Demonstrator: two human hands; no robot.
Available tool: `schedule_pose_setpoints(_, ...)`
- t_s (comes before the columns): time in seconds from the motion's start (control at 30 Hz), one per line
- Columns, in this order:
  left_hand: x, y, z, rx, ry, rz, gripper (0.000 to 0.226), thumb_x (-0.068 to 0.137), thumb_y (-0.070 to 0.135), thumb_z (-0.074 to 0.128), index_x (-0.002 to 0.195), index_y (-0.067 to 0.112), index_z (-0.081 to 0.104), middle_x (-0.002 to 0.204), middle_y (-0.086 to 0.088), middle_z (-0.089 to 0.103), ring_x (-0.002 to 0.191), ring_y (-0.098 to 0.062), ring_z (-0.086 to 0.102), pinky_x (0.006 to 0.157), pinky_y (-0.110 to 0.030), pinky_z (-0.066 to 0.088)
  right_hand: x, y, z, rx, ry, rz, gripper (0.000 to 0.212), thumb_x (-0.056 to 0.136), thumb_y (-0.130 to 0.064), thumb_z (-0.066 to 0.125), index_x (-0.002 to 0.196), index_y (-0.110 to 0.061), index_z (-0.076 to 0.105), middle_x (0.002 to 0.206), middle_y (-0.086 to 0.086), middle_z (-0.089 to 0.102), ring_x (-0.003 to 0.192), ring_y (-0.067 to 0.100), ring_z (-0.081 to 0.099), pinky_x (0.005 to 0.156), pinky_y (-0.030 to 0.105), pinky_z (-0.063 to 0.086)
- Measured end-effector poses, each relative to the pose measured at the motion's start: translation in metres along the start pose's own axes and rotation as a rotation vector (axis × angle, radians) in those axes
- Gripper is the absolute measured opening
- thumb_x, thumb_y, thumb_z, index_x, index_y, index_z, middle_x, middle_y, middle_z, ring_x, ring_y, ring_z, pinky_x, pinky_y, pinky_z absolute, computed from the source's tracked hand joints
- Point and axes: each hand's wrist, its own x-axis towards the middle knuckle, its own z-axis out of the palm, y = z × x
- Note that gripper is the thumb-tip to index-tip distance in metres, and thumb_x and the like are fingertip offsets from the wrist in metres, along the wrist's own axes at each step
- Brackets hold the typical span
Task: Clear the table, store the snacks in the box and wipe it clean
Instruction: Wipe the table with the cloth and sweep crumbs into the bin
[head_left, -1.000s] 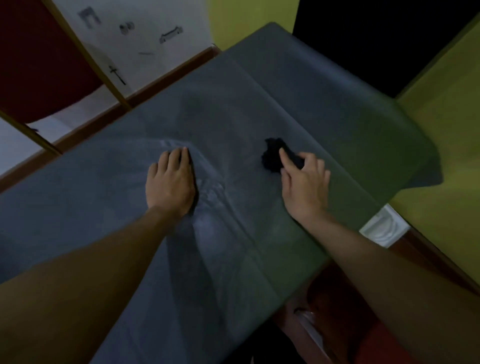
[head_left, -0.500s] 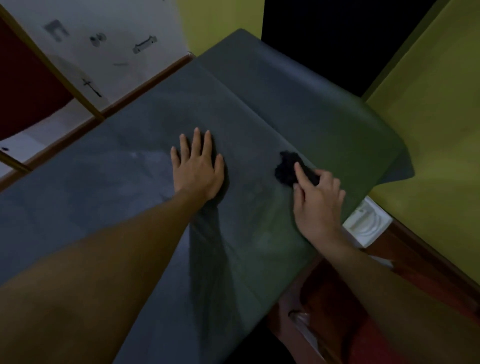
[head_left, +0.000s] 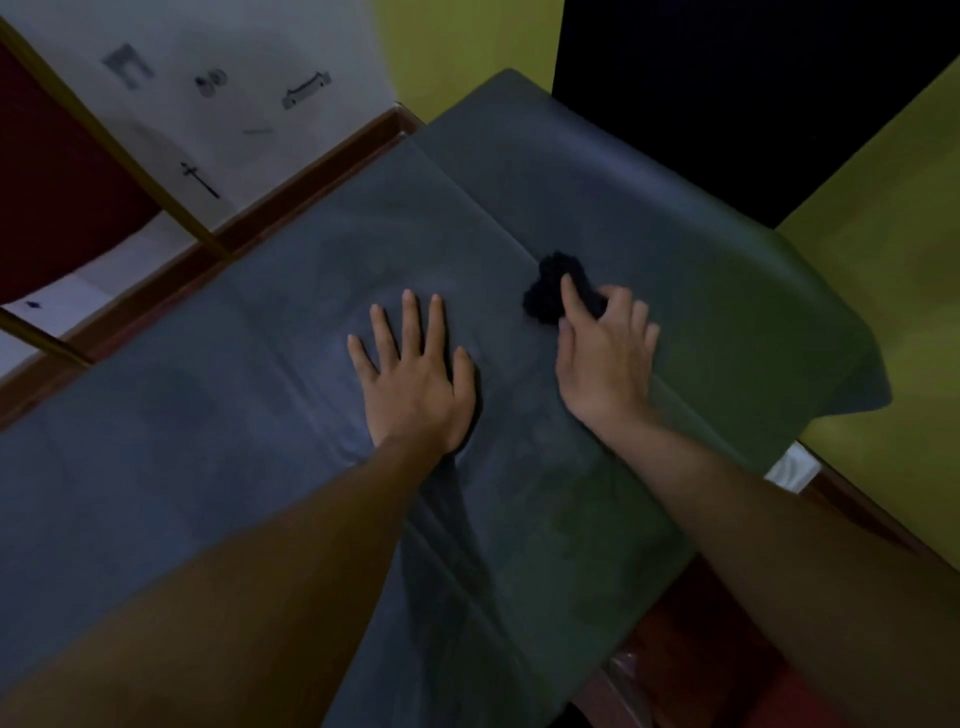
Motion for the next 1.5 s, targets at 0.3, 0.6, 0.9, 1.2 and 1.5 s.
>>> schedule_pose_setpoints(0.3,0.0,0.001,0.001,0.048,0.008,0.005,0.065,0.098,0.054,0.008,0.157,0.028,0.001,0.165,0.0,-0.002,0.151,-0.031,-0.008,0.119,-0.059,-0.002,0.006,-0.03,0.016,0.042,-0.046,-0.264,0.051,0.098,-0.03,0.049,0.149,-0.032,0.043,0.128,0.008,0.05,0.109,0.027,0.042,0.087,0.041,0.035)
schedule_pose_setpoints(0.6,0.001,0.001,0.0,0.052,-0.019,0.001,0.064,0.099,0.055,0.01,0.157,0.029,0.001,0.165,0.002,-0.002,0.151,-0.029,-0.012,0.119,-0.06,0.0,0.083,-0.064,0.023,0.028,-0.049,-0.076,0.052,0.102,-0.028,0.046,0.152,-0.032,0.036,0.135,0.011,0.045,0.117,0.03,0.042,0.093,0.042,0.032)
schedule_pose_setpoints(0.9,0.0,0.0,-0.001,0.057,-0.028,0.007,0.065,0.098,0.055,0.009,0.157,0.03,-0.001,0.165,0.002,-0.004,0.151,-0.029,-0.012,0.119,-0.059,-0.005,0.072,-0.016,0.011,0.008,-0.064,-0.273,0.05,0.101,-0.027,0.047,0.15,-0.032,0.041,0.131,0.013,0.049,0.111,0.034,0.046,0.091,0.045,0.037)
schedule_pose_setpoints(1.2,0.0,-0.001,0.0,0.053,-0.028,0.011,0.066,0.097,0.057,0.008,0.157,0.03,-0.002,0.165,0.003,-0.005,0.151,-0.028,-0.013,0.119,-0.058,-0.006,0.023,0.018,-0.002,-0.01,-0.019,-0.195,0.051,0.099,-0.028,0.052,0.149,-0.031,0.044,0.126,0.012,0.05,0.106,0.032,0.045,0.085,0.043,0.038)
schedule_pose_setpoints(1.5,-0.001,0.003,-0.003,0.069,-0.027,0.007,0.065,0.096,0.055,0.006,0.156,0.03,0.001,0.165,0.0,0.0,0.151,-0.031,-0.008,0.12,-0.057,-0.004,0.002,0.08,-0.023,-0.066,0.018,0.044,0.049,0.1,-0.03,0.048,0.149,-0.031,0.044,0.129,0.013,0.049,0.111,0.033,0.044,0.087,0.044,0.037)
